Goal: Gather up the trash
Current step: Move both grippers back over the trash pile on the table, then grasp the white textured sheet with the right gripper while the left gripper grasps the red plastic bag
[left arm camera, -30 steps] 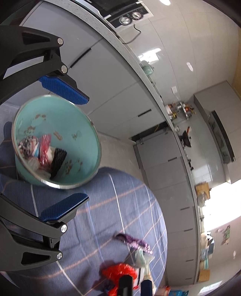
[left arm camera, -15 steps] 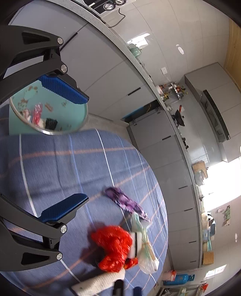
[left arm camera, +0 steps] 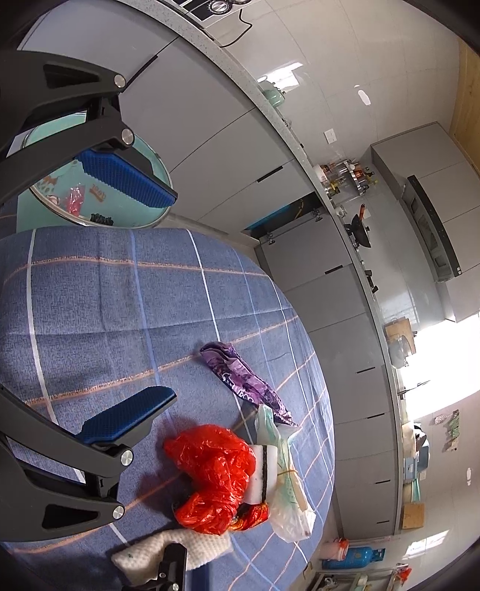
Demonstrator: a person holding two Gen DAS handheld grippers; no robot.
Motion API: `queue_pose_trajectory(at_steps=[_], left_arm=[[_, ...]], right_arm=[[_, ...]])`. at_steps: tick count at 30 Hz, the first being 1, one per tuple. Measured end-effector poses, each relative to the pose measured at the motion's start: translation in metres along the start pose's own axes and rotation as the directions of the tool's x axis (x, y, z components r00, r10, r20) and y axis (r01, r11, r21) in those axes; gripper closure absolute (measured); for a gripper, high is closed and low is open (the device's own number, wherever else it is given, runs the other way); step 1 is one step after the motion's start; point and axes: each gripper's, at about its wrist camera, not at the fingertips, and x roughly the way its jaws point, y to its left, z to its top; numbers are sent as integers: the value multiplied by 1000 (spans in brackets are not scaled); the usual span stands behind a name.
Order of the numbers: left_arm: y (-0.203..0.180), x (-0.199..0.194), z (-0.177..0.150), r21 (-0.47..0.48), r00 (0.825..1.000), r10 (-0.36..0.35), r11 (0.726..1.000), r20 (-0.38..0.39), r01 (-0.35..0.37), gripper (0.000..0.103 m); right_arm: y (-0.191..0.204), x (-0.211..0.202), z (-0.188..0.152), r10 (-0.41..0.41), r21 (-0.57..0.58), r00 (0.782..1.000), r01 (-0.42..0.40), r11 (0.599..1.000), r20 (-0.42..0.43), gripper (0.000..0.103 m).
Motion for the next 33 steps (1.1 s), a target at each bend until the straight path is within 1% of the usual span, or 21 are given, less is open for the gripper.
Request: queue_pose_trajectory(at_steps=[1,2,4,7,10,12,14,16,19,21,23,26,29,30,32,33], left_arm=[[-1,-1,1,-2,1000,-2,1000,3,2,7],[0,-1,2,-4,1000,-5,1000,4,5,7],[-2,-2,6,-8,1000,-13,1000,8,13,7],[-5,-6,11,-11,999,-27,1000,20,27,7],[-11,-10,18,-16,998,-57,998,37,57,7],[-19,-13,24,-14,996,-77,997,48,78,5],[-29,-13,29,-3,994,-94,996,53,94,5],[-41,-10,34,10,994,-98,995,50,97,5],[-58,-6,39,22,990,-138,990,37,137,5],[-65,-4,42,29,989,-146,989,38,145,5],[-73,0,44,33,986,-165,986,25,165,5],[-83,5,45,44,985,-173,984,10,172,5],[-92,12,43,56,982,-187,981,-23,188,6],[-95,12,40,63,980,-195,978,-31,197,7],[-101,13,38,86,975,-217,972,-49,220,25],[-102,13,36,88,968,-242,965,-66,247,41]], right_arm=[[2,-3,0,1,-5,1000,-1,1000,5,83],[2,-7,1,11,-5,1000,-11,1000,13,85],[1,-16,2,23,-11,1000,-23,1000,20,86],[-5,-36,5,8,-28,998,-6,1000,58,86],[-16,-49,10,-35,-24,995,38,999,94,86],[-28,-53,14,-100,-28,987,104,994,123,86],[-41,-52,15,-151,-17,979,155,988,134,86],[-52,-47,15,-176,-7,976,178,984,131,86],[-64,-41,12,-187,5,975,187,982,120,86],[-68,-39,8,-186,5,976,187,982,116,86],[-69,-38,6,-184,7,976,184,983,121,86],[-69,-37,6,-175,-1,976,177,984,131,86],[-64,-38,5,-163,-12,977,166,986,139,86],[-63,-38,4,-158,-13,978,161,987,139,86],[-63,-38,3,-149,-19,979,154,988,141,86],[-62,-38,3,-146,-21,979,150,988,143,86]])
